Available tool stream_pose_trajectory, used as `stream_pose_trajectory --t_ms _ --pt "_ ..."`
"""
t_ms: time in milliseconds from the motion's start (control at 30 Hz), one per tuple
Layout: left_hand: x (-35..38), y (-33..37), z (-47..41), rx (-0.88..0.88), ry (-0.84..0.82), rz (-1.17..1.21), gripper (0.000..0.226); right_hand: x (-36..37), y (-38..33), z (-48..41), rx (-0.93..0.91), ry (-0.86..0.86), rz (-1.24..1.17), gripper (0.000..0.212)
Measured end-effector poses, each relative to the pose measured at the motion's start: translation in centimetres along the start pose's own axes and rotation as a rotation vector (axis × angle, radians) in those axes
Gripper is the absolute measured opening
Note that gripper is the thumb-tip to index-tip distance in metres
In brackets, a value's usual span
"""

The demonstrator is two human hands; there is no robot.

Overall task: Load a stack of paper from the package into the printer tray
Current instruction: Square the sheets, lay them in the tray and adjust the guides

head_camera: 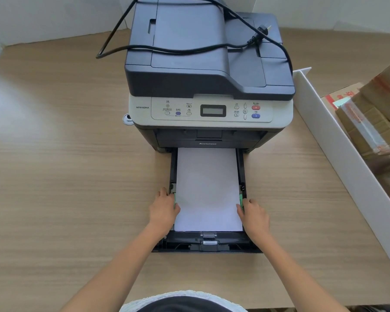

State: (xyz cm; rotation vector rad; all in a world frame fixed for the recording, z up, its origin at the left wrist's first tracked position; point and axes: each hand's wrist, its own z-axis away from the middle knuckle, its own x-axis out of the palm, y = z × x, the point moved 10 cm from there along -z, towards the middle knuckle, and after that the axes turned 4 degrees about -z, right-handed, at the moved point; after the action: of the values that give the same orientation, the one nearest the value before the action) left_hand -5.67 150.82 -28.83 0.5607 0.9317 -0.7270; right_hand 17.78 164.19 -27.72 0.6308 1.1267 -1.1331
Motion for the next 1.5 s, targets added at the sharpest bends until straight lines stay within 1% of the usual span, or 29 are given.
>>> stream_pose_trajectory --t_ms 67,167,367,500,633,700,833,933,1000,1067,1167,1267,1367,1400,1433,1467,1500 --pt "-0.1 0.2 0.3 -0.005 -0.019 0.033 0.022 0.4 0.4 0.0 0.014 -0.015 -0.091 0.031" --pt "-0.3 0.2 0.5 -0.020 -0.030 0.050 0.021 0.7 0.5 0.2 0.016 -0.018 -0.156 0.030" --pt "-0.2 -0.2 0.4 -0.043 -0.025 -0.019 0.024 0.7 0.7 0.3 -0.003 -0.018 -0.188 0.035" --pt "0.3 -0.5 0.9 -0.052 0.013 -0.049 0.028 0.8 0.7 0.3 0.007 -0.027 -0.194 0.033" --pt "-0.2 -1.1 1.2 -0.076 0.072 0.075 0.027 1.1 0.9 0.4 0.057 -0.034 -0.273 0.023" --pt "-0.5 -1.2 1.1 -0.071 0.072 0.164 0.030 1.0 1.9 0.4 0.104 -0.027 -0.352 0.024" --pt "-0.5 -1.2 1.2 -0.051 0.076 0.216 0.038 1.0 2.9 0.2 0.062 -0.088 -0.401 0.027" --pt "-0.4 -1.3 1.2 -0.055 0.074 0.230 0.052 0.8 2.2 0.2 0.064 -0.087 -0.466 0.031" --pt "0.1 -1.0 1.2 -0.060 0.031 0.233 0.061 1.1 1.1 0.2 0.045 -0.107 -0.433 0.025" --pt "0.5 -0.8 1.2 -0.073 -0.005 0.206 0.060 1.1 0.5 0.2 0.045 -0.116 -0.397 0.021" --pt "0.5 -0.8 1.1 -0.097 -0.009 0.197 0.057 1.2 0.6 0.2 0.070 -0.125 -0.405 0.019" --pt "0.7 -1.1 0.9 -0.101 -0.013 0.229 0.059 1.5 1.1 0.1 0.099 -0.137 -0.463 0.017" --pt "1.0 -0.9 1.0 -0.072 -0.019 0.217 0.064 1.7 1.3 -0.1 0.094 -0.130 -0.440 0.016" --pt "1.0 -0.9 1.1 -0.062 0.000 0.175 0.068 1.5 1.4 -0.1 0.099 -0.112 -0.412 0.014" --pt "0.5 -0.6 1.3 -0.031 0.058 0.107 0.070 1.1 1.4 0.1 0.104 -0.074 -0.353 0.013" --pt "-0.3 0.2 1.6 0.040 0.150 0.034 0.070 0.1 1.5 0.4 0.090 0.004 -0.254 0.014" --pt "-1.1 1.4 2.0 0.142 0.246 -0.033 0.069 -1.0 1.0 0.7 0.035 0.096 -0.133 0.017"
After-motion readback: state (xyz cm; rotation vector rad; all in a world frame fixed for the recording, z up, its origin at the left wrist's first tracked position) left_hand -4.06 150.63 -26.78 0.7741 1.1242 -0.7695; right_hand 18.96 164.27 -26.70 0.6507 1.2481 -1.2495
